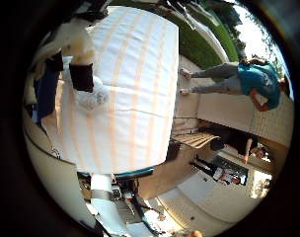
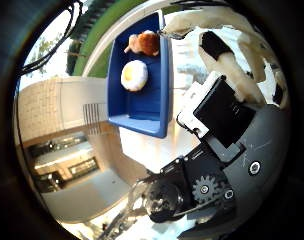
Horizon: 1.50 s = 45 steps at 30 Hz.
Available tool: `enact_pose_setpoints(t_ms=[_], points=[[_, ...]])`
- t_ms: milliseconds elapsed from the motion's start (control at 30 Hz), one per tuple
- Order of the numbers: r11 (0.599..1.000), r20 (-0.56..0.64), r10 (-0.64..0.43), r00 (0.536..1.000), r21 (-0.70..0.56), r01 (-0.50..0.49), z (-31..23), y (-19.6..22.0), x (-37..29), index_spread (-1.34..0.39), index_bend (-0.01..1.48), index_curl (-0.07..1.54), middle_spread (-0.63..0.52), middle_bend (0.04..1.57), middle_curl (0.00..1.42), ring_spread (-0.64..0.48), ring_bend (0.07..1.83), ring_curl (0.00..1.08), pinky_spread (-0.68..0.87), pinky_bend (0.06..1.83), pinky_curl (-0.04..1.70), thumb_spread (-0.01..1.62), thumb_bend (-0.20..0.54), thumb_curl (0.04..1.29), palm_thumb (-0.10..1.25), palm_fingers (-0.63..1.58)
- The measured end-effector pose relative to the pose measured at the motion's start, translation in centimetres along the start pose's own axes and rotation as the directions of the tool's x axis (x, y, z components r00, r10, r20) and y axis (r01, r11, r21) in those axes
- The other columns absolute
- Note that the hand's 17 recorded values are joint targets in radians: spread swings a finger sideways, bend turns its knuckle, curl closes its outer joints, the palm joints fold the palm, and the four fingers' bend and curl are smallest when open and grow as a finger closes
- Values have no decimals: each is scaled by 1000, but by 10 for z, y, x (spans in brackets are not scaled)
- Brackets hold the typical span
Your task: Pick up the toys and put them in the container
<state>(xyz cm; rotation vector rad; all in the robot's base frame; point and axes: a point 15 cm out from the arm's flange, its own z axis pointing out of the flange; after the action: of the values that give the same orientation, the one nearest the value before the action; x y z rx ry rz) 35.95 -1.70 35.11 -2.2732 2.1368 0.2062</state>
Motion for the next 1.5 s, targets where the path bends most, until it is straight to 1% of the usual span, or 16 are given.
enact_pose_setpoints(t_ms=[167, 333, 467, 567, 600, 633, 700, 767, 800, 833, 867, 933, 1100, 1200, 1300, 1500], points=[[998, 29, -44, 999, 47, 43, -56, 6, -28, -814, 785, 49, -212, 1128, 996, -70, 1442, 722, 162, 1479, 771, 1135, -12, 637, 1008, 989], [989, 33, -98, 995, 113, 94, -97, 1, -71, -858, 819, 15, -215, 1138, 1023, -73, 1459, 729, 151, 1494, 789, 1147, -14, 653, 1002, 969], [984, 32, -141, 990, 117, 136, -103, -19, -107, -884, 846, -10, -217, 1143, 1039, -74, 1466, 733, 146, 1500, 800, 1154, -14, 662, 999, 958], [981, 34, -175, 984, 95, 171, -82, -67, -152, -897, 865, -17, -218, 1145, 1051, -75, 1471, 736, 143, 1504, 807, 1158, -14, 669, 996, 952], [980, 34, -175, 984, 106, 171, -80, -73, -155, -901, 871, -17, -218, 1143, 1053, -75, 1475, 737, 143, 1502, 810, 1160, -58, 654, 918, 944], [977, 35, -178, 983, 126, 172, -79, -81, -160, -890, 887, -9, -216, 1120, 1048, -67, 1472, 731, 142, 1483, 813, 1167, -44, 639, 906, 922], [972, 36, -178, 983, 160, 170, -78, -94, -164, -843, 894, -5, -203, 1064, 1017, -34, 1436, 702, 168, 1418, 804, 1175, -44, 610, 861, 875], [971, 34, -174, 984, 170, 166, -76, -99, -164, -775, 870, -1, -187, 986, 973, -3, 1352, 670, 199, 1416, 788, 1181, -43, 589, 824, 813], [972, 34, -171, 985, 168, 163, -75, -99, -162, -710, 870, 6, -176, 911, 941, 18, 1294, 652, 213, 1417, 781, 1184, -38, 578, 812, 735], [974, 34, -161, 986, 166, 154, -74, -100, -157, -619, 823, 5, -161, 786, 903, 37, 1267, 648, 229, 1427, 787, 1188, -36, 567, 798, 547], [976, 34, -151, 988, 164, 144, -74, -100, -152, -580, 807, 5, -155, 754, 888, 49, 1254, 642, 241, 1420, 784, 1189, -35, 561, 792, 495], [982, 35, -120, 992, 149, 114, -69, -100, -134, -441, 760, 15, -129, 615, 817, 106, 1164, 595, 275, 1373, 764, 1193, -33, 543, 771, 261], [995, 42, -9, 999, 104, 4, -48, -85, -76, -221, 697, 62, -50, 439, 672, 217, 981, 480, 374, 1200, 668, 1193, -36, 510, 712, 31], [995, 43, 58, 997, 73, -61, -27, -73, -40, -145, 631, 89, 0, 397, 604, 265, 889, 419, 419, 1094, 601, 1193, -38, 487, 665, -2], [990, 44, 115, 992, 79, -118, -8, -67, -10, -105, 561, 105, 36, 367, 560, 291, 848, 386, 455, 1047, 559, 1194, -38, 469, 628, 17], [976, 6, 216, 976, 37, -216, 59, -47, 47, -58, 424, 143, 85, 316, 491, 316, 793, 347, 497, 985, 498, 1184, -37, 435, 562, 74]])
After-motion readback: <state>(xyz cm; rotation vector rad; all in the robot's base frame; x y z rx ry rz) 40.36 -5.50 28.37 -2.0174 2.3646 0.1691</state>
